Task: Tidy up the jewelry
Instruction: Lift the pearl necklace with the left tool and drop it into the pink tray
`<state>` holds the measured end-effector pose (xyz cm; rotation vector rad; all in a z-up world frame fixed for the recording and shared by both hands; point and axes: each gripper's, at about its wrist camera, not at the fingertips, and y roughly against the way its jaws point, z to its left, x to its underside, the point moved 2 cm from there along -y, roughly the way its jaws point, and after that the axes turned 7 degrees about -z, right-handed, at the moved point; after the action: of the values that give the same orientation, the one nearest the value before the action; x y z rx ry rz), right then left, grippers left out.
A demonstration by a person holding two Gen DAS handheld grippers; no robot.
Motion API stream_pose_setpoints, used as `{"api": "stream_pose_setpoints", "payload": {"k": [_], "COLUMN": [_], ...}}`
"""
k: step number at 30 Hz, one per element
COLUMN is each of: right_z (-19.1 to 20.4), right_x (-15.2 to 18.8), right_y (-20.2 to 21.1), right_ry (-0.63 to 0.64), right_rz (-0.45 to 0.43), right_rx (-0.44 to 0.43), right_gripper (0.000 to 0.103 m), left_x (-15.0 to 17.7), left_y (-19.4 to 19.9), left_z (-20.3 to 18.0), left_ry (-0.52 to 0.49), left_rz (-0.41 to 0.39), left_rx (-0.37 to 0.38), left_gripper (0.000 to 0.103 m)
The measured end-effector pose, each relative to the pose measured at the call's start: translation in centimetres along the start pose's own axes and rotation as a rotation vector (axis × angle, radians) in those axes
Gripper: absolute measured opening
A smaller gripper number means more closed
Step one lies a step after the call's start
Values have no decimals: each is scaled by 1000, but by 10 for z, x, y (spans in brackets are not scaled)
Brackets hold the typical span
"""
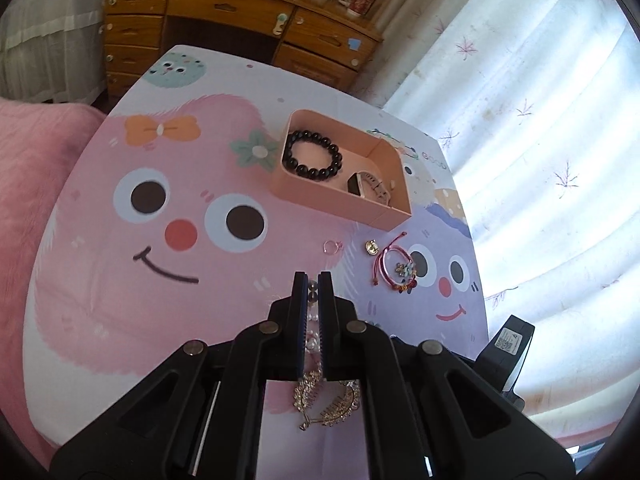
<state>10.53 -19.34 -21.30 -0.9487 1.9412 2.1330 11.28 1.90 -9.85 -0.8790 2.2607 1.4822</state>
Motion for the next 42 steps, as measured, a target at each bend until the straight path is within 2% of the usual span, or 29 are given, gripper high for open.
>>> {"api": "stream_pose_setpoints", "payload": {"k": [8,12,20,27,32,37,42], "right_z": [1,5,8,-1,-15,-27,-35], "right_x": [-33,-59,-120,-179,-212,-231,-235], "right_y": [17,30,60,87,93,80,52], "right_ry": [-159,-155,-168,-143,-147,-152,-170], "right_rz": [-47,-95,-196,-291,-342,-334,-303], "right_rx": [39,45,-4,-35,-38,-31,-22], "right_gripper": [6,6,6,6,6,6,6], "left_x": [-45,-70,-122,-170,-192,-197,-190], "left_y": [7,12,27,44,40,9,-29], "left_z": [6,5,-18,-43,-68,-81,-77], "left_ry": [-50,-49,-72,-32,-110,-133,-124], "left_rz": [-10,-17,-93,-178,-247,-207,-173], "left_rx": [105,137,191,313,301,261,240], "left_gripper": [3,3,3,3,3,3,3]}}
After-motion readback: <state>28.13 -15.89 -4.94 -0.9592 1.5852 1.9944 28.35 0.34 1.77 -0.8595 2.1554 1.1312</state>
